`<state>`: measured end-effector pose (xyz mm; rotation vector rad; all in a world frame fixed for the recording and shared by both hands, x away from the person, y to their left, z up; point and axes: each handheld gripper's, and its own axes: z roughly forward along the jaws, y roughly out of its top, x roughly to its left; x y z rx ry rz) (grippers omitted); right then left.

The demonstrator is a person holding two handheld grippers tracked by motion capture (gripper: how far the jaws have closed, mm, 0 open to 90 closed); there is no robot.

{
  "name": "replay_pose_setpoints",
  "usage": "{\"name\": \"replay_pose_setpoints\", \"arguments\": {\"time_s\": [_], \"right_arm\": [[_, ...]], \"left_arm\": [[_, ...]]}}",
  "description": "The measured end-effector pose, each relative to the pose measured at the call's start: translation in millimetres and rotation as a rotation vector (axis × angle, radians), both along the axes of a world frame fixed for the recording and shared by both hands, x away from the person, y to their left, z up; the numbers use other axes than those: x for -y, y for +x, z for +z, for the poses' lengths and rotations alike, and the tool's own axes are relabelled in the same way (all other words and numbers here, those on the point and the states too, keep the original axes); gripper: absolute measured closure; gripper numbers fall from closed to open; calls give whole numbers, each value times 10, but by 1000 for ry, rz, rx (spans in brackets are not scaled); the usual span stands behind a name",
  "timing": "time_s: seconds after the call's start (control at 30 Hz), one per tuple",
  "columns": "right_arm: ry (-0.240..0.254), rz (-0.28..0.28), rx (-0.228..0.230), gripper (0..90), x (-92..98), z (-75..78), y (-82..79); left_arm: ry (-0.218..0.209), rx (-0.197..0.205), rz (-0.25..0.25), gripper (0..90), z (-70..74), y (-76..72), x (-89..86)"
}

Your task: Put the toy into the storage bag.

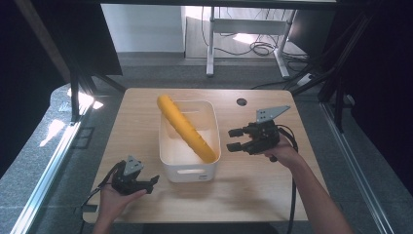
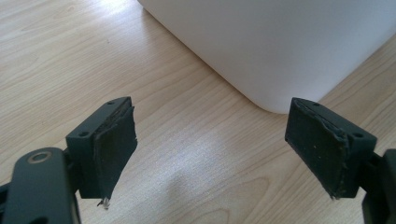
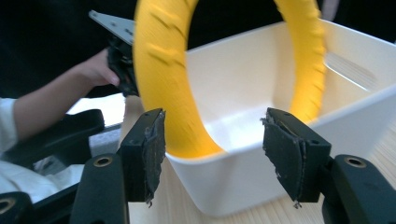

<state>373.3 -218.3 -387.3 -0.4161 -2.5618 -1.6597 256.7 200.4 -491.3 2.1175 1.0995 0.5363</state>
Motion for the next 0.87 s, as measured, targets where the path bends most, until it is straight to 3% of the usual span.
{"name": "replay_pose_setpoints", "arguments": {"time_s": [0.3, 0.6, 0.87], "right_arm": [[29, -144, 5, 412, 363, -335, -55], [1, -271, -2, 408, 581, -699, -111], [29, -329, 37, 376, 577, -725, -174]], "left_arm": [[2, -5, -4, 165, -14, 5, 20], [1, -8, -1, 165, -16, 5, 26], [-1, -3, -2, 165, -8, 0, 19]]}}
